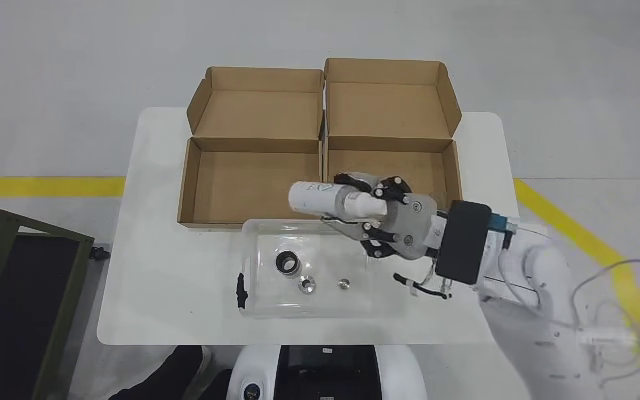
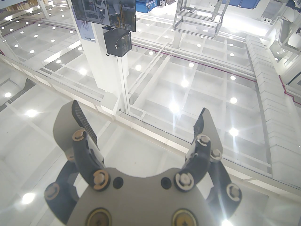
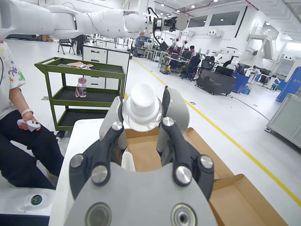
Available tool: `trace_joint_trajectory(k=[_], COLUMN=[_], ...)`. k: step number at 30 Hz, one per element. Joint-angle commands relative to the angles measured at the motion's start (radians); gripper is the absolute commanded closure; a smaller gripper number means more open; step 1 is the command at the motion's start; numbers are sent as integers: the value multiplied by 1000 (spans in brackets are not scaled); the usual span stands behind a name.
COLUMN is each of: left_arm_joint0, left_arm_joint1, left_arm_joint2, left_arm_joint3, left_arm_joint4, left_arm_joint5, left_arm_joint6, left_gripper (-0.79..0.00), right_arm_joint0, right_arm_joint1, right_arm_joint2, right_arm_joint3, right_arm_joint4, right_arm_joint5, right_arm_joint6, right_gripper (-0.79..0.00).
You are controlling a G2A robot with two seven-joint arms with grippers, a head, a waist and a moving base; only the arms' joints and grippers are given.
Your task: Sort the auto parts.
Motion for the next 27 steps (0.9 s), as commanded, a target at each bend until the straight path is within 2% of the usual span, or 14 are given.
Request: trace_joint_trajectory(k=[1,15,20,27], left_arm_joint0=[0,0,0,0], left_arm_joint1=[0,0,0,0], left_arm_joint2=[0,0,0,0], left_arm_joint3=[0,0,0,0], left_arm_joint4=[0,0,0,0], left_arm_joint5=[0,0,0,0], left_arm_joint6=[0,0,0,0], left_gripper=[-785,-785,-785,-785], right_arm_joint0=[-4,-37,-36,-50], right_arm_joint1=[2,6,9,6], right_arm_joint2=[13,56,42,-14], right_arm_joint3=[-8,-37,-28,36], right_arm_joint4=[4,-8,-58,-152], right_arm_joint5=[1,3,-9,44], right_arm_joint6=[-7,-89,-65,-43], right_gripper=[0,0,0,0])
